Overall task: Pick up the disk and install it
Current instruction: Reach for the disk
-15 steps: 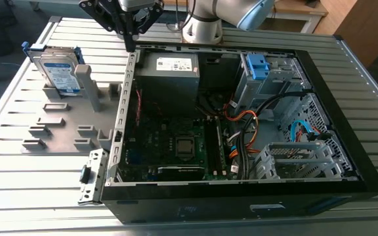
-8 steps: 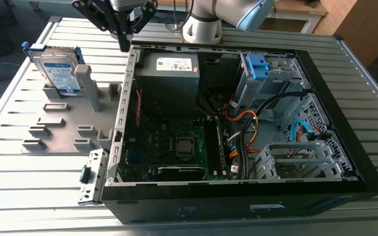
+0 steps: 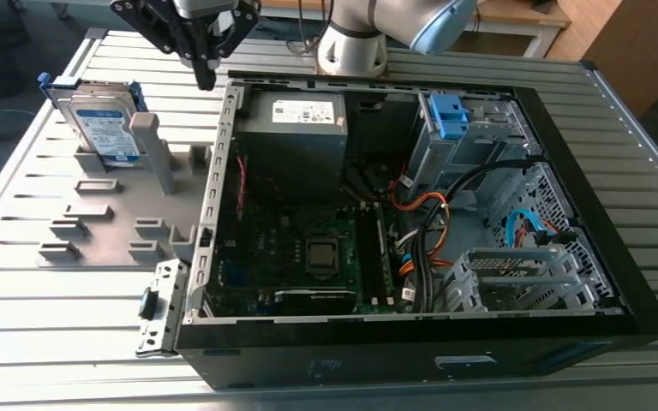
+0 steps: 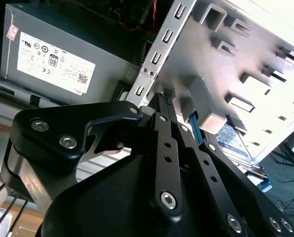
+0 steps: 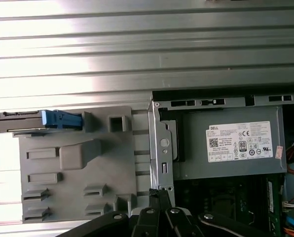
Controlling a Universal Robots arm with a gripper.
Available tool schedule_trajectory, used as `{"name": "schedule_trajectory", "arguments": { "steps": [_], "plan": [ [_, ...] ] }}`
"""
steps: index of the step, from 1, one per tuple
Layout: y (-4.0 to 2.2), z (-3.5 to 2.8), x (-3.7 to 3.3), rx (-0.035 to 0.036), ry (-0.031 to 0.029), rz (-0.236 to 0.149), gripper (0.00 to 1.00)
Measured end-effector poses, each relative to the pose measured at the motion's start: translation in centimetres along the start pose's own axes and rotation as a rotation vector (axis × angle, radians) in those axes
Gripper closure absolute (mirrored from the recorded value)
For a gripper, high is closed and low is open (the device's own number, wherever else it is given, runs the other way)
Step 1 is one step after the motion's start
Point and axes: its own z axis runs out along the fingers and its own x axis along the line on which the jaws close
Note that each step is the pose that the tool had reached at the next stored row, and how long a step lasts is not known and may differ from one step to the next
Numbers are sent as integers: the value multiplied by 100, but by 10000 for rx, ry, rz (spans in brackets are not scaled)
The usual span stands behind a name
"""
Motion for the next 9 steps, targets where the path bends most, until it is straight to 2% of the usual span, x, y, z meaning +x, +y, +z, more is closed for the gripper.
{"name": "schedule_trajectory", "arguments": {
  "steps": [9],
  "plan": [
    [-11, -4, 138, 1, 1, -1, 89]
  ]
}}
